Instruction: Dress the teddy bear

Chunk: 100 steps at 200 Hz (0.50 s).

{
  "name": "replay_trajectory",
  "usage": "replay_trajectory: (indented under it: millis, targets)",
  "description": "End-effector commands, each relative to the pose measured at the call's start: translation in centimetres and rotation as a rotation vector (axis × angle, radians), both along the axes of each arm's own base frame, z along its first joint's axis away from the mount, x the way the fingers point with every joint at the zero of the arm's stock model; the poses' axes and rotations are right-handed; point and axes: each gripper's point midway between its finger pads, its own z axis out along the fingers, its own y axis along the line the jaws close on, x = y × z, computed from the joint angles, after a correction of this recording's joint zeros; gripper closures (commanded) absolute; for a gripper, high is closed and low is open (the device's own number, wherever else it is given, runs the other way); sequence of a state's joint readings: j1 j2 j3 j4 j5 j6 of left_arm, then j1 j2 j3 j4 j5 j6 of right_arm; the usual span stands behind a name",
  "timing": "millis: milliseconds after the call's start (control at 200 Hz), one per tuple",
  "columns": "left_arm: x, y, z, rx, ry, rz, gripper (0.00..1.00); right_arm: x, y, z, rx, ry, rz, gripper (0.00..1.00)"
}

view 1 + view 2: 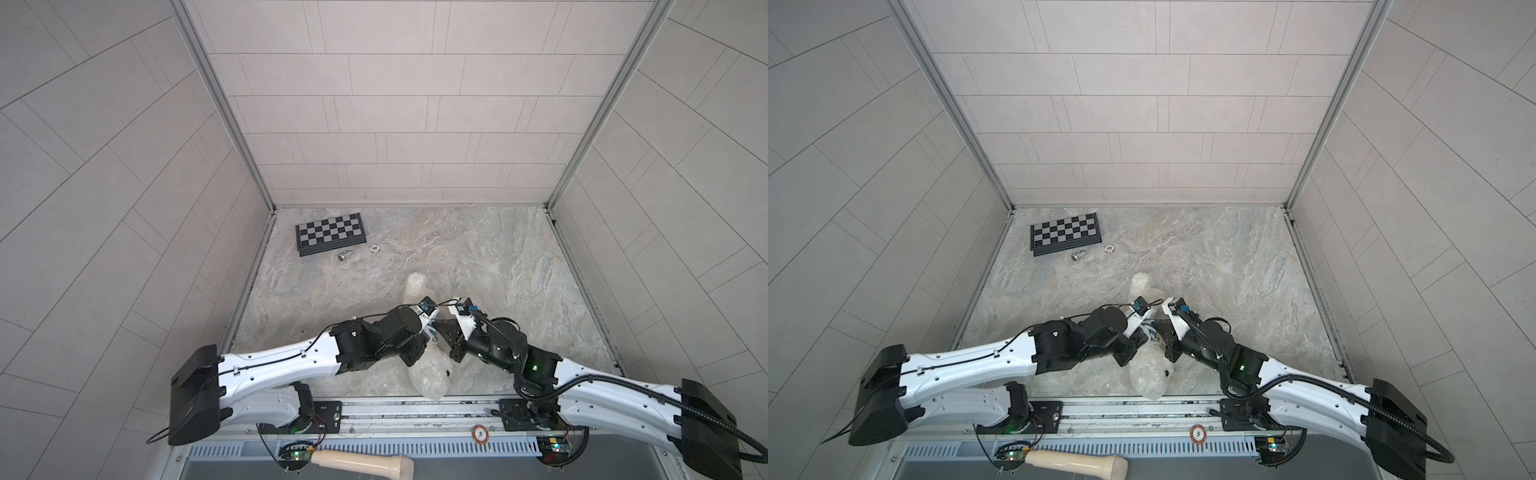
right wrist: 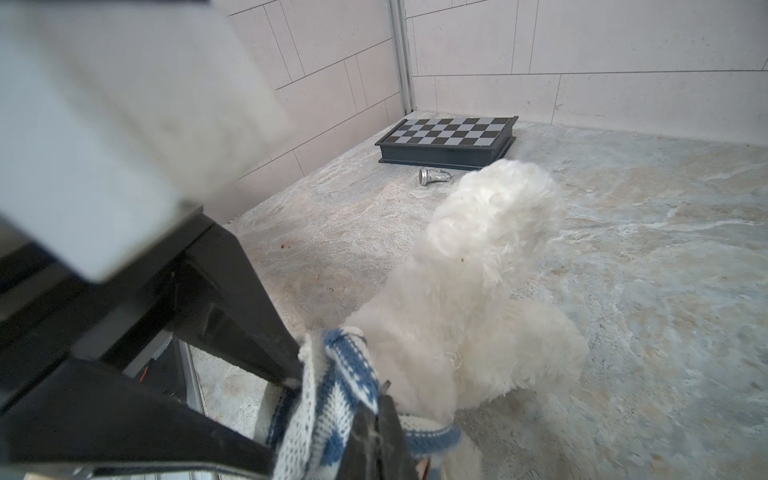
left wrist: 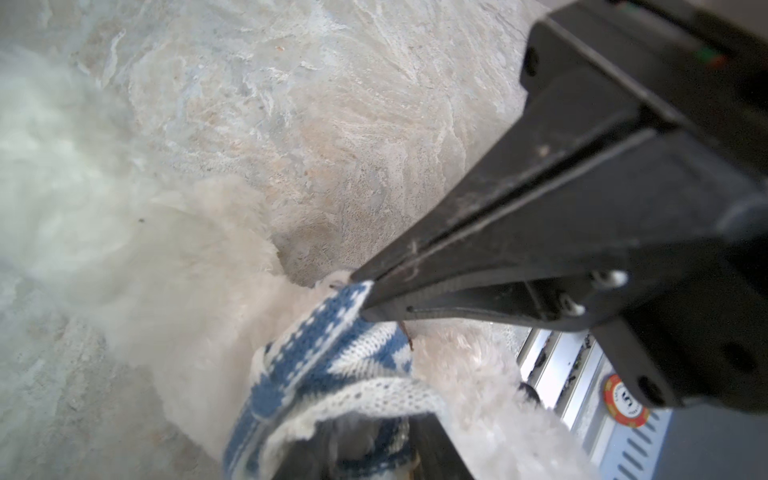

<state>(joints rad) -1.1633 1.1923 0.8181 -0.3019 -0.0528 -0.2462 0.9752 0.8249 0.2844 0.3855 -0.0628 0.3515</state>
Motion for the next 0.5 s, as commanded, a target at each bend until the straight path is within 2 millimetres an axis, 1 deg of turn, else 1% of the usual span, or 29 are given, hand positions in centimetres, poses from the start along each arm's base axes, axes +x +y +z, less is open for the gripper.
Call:
replay_trajectory:
  millis: [0,135,235,305,496]
  targets:
    - [1.0,0.1,1.0,0.02,-0.045,0.024,0.6,0.1,0.5,1.5,0.031,-0.026,0.003,1.0]
    - [1.5,0.8,1.4,0.028,-0.07,0.047,0.61,0.1,0.4,1.3,0.028,-0.024,0.002,1.0]
    - [1.8,1.2,1.4,0.026,-0.071,0.06,0.71,0.2,0.4,1.1,0.023,-0.02,0.0,1.0]
    - [1.8,1.3,1.3,0.019,-0.065,0.061,0.75,0.2,0.5,1.1,0.024,-0.02,0.002,1.0]
    - [1.9,1.0,0.7,0.039,-0.057,0.047,0.76,0.3,0.6,1.2,0.029,-0.019,0.0,1.0]
